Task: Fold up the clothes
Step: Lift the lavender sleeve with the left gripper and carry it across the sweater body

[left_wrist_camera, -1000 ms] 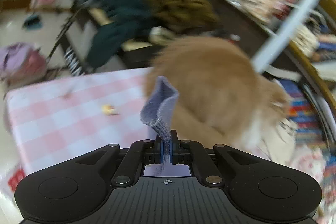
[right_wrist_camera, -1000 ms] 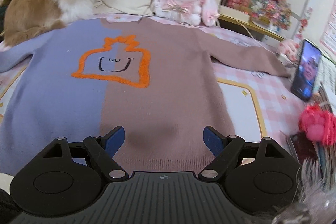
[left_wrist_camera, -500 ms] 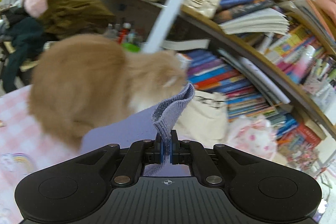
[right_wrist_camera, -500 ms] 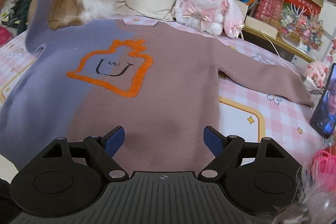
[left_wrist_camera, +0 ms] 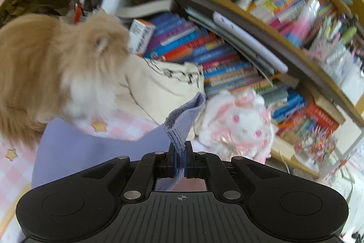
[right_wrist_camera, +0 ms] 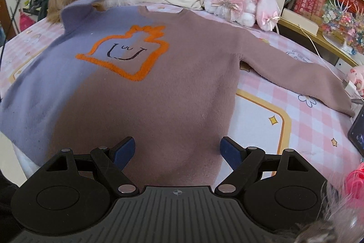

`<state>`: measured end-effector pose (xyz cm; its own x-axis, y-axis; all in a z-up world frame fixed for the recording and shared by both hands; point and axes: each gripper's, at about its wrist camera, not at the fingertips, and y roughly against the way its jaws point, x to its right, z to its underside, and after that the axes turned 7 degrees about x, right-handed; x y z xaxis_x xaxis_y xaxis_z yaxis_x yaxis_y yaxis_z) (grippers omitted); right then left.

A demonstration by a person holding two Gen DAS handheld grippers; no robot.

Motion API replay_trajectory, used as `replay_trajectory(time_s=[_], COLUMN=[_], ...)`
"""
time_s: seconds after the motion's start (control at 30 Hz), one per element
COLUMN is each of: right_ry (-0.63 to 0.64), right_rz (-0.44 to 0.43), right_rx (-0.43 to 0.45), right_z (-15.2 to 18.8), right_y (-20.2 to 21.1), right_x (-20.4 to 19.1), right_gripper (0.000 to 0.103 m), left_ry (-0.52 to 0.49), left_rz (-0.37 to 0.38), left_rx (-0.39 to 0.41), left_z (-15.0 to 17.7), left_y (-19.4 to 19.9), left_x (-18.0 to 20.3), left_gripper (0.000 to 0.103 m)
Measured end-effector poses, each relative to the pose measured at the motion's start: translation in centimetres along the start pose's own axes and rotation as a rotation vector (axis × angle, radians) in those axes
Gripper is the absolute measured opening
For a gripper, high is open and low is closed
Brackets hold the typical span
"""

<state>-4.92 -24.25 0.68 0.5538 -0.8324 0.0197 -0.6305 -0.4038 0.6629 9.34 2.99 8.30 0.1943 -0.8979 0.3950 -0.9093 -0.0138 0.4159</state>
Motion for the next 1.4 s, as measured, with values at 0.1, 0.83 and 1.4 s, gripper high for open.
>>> replay_trajectory(time_s=[0.1, 0.83, 1.4], right_ry=[0.000, -0.025, -0.135], right_rz=[-0.016, -0.068, -0.002], right_rx=[-0.006, -0.016, -0.043], right_z=[0.4, 1.3, 0.7], right_y=[0.1, 0.2, -0.3], right_x=[0.4, 1.4, 3.8], right_gripper=[0.081, 0.081, 0.060], left_ry=[-0.026, -0.260, -0.251], left_rz=[-0.013, 0.007, -0.510], left_rx=[-0.037, -0.124, -0.275], left_z=[0.9, 5.3, 11.5], left_y=[-1.0, 1.2, 11.5], left_x=[1.0, 5.1, -11.6], left_gripper=[0.004, 0.058, 0.058])
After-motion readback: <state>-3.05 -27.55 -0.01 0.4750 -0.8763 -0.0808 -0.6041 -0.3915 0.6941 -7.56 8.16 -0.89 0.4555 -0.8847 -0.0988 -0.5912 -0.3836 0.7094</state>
